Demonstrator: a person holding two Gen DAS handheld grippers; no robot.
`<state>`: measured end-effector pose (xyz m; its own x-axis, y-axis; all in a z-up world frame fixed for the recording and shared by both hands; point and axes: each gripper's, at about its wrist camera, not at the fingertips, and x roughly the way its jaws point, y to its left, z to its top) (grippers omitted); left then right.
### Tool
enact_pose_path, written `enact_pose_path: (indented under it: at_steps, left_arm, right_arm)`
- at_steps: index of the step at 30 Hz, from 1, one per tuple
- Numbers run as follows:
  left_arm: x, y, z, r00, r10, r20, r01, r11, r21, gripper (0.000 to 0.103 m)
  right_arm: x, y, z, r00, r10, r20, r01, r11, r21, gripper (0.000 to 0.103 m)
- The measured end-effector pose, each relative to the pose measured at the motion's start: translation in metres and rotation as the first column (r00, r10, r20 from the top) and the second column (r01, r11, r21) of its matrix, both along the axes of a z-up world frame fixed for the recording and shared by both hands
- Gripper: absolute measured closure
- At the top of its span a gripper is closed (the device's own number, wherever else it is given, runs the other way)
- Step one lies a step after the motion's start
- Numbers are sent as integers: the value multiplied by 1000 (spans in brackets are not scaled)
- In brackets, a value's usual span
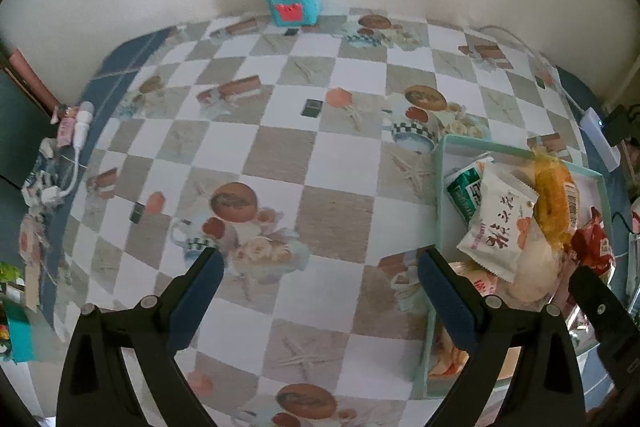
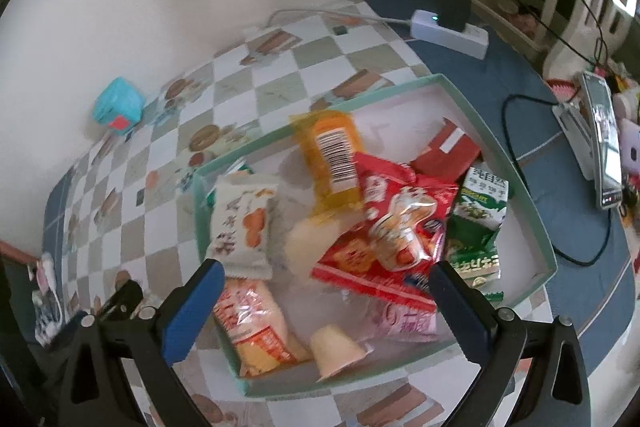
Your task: Organize snacks
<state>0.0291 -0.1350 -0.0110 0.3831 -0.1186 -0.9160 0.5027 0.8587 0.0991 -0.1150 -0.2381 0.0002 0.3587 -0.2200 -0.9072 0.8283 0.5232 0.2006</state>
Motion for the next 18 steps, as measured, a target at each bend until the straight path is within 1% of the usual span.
enact_pose_path:
  at_steps: [6,13,18]
  left_arm:
    - [-6,22,6,999,8,46,-9,1000,26,5]
    - [-13,49,5,998,21,60,-24,998,52,5]
    - [-21,66,4,998,22,63,-26,998,52,5]
  right_arm:
    - [2,25,4,999,47,-6,-47,998,-35,0]
    - [1,52,-1,995,91,-30,-93,994,-57,0]
    - [-1,62,-4,993,104,-49,-107,992,-70,0]
